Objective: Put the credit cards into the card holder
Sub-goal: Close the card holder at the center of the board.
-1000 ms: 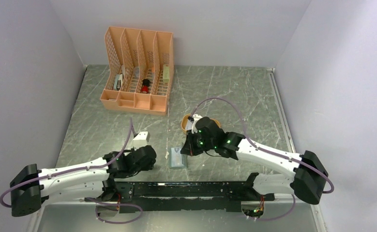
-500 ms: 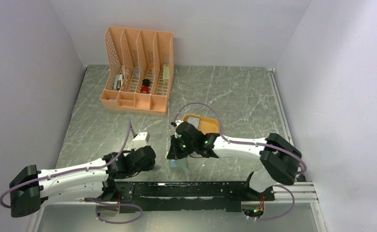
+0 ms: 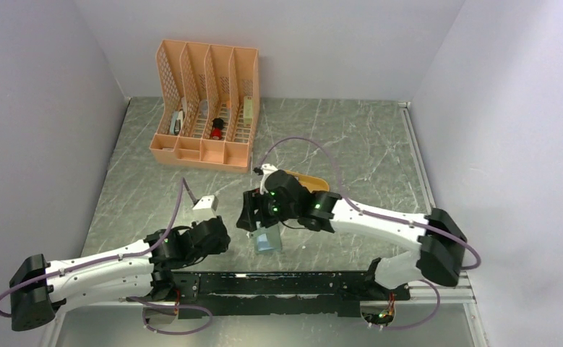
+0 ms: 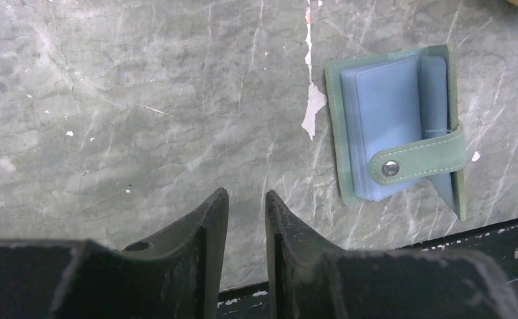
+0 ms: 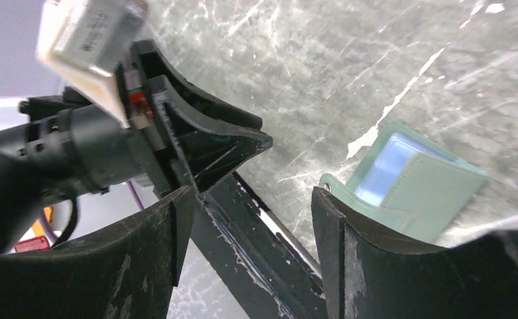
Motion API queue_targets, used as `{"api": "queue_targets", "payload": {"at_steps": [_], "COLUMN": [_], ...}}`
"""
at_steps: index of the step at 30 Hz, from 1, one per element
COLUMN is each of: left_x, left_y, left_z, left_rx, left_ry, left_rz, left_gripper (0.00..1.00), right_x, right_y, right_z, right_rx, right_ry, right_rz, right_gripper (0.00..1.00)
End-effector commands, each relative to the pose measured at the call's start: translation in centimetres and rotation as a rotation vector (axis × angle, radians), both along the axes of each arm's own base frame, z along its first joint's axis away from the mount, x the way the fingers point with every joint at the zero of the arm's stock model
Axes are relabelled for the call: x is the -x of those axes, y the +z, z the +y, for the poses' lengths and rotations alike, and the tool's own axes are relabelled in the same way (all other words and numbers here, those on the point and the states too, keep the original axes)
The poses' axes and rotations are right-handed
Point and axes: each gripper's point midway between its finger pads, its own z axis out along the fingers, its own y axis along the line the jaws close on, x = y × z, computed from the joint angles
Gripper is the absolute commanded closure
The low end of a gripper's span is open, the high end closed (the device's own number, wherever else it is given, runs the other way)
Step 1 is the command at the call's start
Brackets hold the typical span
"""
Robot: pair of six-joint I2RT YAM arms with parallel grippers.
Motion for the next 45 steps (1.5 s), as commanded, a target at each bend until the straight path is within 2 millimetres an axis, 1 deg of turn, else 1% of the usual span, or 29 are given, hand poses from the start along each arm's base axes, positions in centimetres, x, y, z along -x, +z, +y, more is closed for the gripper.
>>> {"api": "queue_targets", "payload": {"at_steps": [1, 3, 4, 5, 6, 8, 10, 12, 14, 16, 22, 27, 33, 37, 42, 45], "left_x": [-0.6, -0.7, -0.7, -0.7, -0.7, -0.7, -0.6, -0.6, -0.6, -0.6, -0.8, -0.8, -0.8, -1.0, -1.2, -1.1], "left_y": [0.4, 0.4, 0.3, 0.3, 0.3, 0.1, -0.1, -0.2, -0.2, -0.2, 0.3, 0.2, 0.5, 1.5, 3.1, 3.4], "left_z": [0.4, 0.2, 0.1, 0.0, -0.3, -0.8, -1.3, -1.7, -2.0, -2.1, -1.8, -1.5, -1.7, -2.7, -5.0, -6.1], "left_rx": [-0.016, -0.017, -0.016, -0.01, -0.003, 0.012, 0.024, 0.029, 0.035, 0.038, 0.031, 0.025, 0.043, 0.086, 0.168, 0.199], "left_ry": [0.028, 0.025, 0.023, 0.02, 0.015, 0.004, 0.0, -0.005, -0.009, -0.01, -0.001, 0.003, -0.008, -0.045, -0.133, -0.164], "left_rz": [-0.022, -0.022, -0.021, -0.021, -0.018, -0.012, -0.003, 0.009, 0.015, 0.016, 0.0, -0.003, -0.013, -0.043, -0.088, -0.094], "left_gripper": [0.67, 0.67, 0.67, 0.67, 0.67, 0.67, 0.67, 0.67, 0.67, 0.67, 0.65, 0.64, 0.61, 0.57, 0.51, 0.49], "right_x": [-1.5, -2.5, -2.8, -2.8, -2.8, -2.3, -1.8, -1.5, -1.1, -1.1, -0.9, -0.4, 0.0, 0.2, 0.3, 0.5], "right_y": [2.3, 2.1, 1.7, 0.8, -0.2, -2.4, -4.2, -5.4, -5.8, -6.3, -7.4, -8.2, -8.8, -9.7, -10.7, -11.4], "right_z": [-4.1, -6.6, -7.9, -8.8, -9.6, -10.4, -10.7, -10.4, -9.4, -8.7, -7.2, -6.2, -5.2, -4.9, -4.6, -4.6], "right_rx": [0.073, 0.101, 0.109, 0.118, 0.131, 0.165, 0.188, 0.18, 0.155, 0.166, 0.188, 0.203, 0.215, 0.242, 0.271, 0.284], "right_ry": [-0.099, -0.18, -0.211, -0.226, -0.233, -0.229, -0.217, -0.202, -0.171, -0.154, -0.108, -0.079, -0.055, -0.047, -0.05, -0.057], "right_rz": [-0.106, -0.127, -0.122, -0.107, -0.089, -0.052, -0.025, -0.009, 0.007, 0.009, 0.018, 0.029, 0.036, 0.041, 0.05, 0.061], "right_gripper": [0.32, 0.33, 0.36, 0.39, 0.45, 0.52, 0.58, 0.62, 0.64, 0.66, 0.67, 0.68, 0.67, 0.66, 0.66, 0.66]}}
